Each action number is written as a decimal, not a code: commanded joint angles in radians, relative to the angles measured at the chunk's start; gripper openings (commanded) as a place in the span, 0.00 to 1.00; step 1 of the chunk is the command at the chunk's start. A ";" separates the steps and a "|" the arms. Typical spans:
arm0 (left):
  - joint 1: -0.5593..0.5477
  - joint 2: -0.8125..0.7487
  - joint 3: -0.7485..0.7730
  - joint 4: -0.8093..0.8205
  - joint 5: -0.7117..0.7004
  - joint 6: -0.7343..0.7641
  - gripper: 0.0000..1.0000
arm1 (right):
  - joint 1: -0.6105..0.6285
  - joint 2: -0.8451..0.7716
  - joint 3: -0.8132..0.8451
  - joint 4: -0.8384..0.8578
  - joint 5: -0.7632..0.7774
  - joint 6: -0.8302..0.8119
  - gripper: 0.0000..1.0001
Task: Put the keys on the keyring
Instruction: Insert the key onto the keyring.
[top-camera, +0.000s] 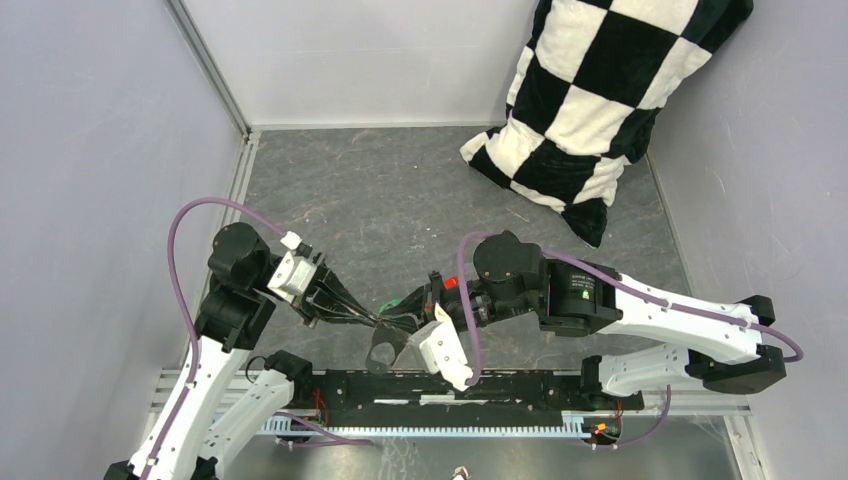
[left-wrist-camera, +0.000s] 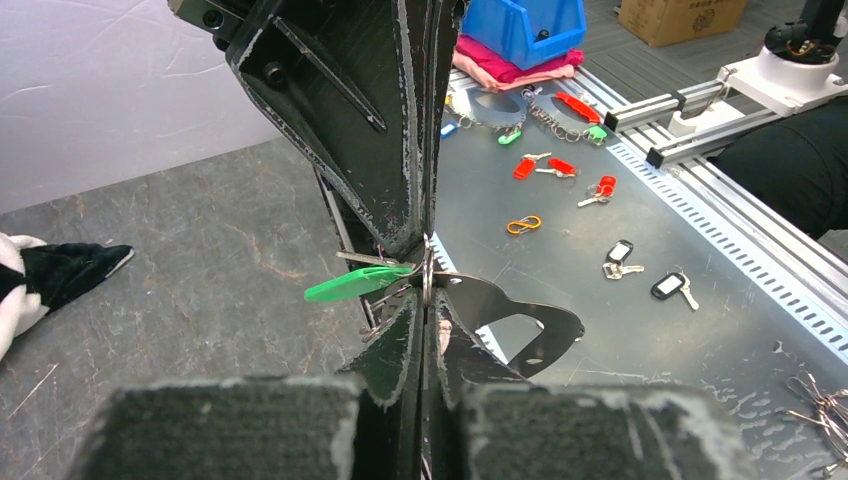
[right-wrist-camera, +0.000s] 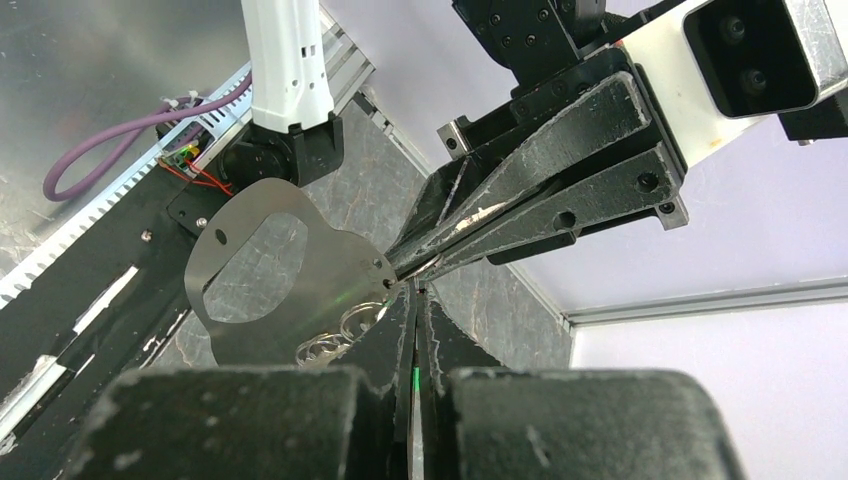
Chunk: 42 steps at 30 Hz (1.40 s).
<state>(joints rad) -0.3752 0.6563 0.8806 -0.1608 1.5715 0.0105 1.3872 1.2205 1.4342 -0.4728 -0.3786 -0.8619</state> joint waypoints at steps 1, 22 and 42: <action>0.000 0.011 0.008 0.026 0.059 -0.046 0.02 | 0.007 0.007 0.049 0.051 -0.048 -0.009 0.01; 0.000 0.012 -0.002 0.035 0.064 -0.054 0.02 | 0.007 0.030 0.063 0.060 -0.051 -0.013 0.00; 0.000 0.007 -0.013 0.060 0.065 -0.071 0.02 | 0.004 0.060 0.063 0.115 -0.029 -0.006 0.00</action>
<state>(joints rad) -0.3756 0.6559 0.8753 -0.1398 1.5715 -0.0277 1.3857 1.2564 1.4567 -0.4339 -0.3813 -0.8684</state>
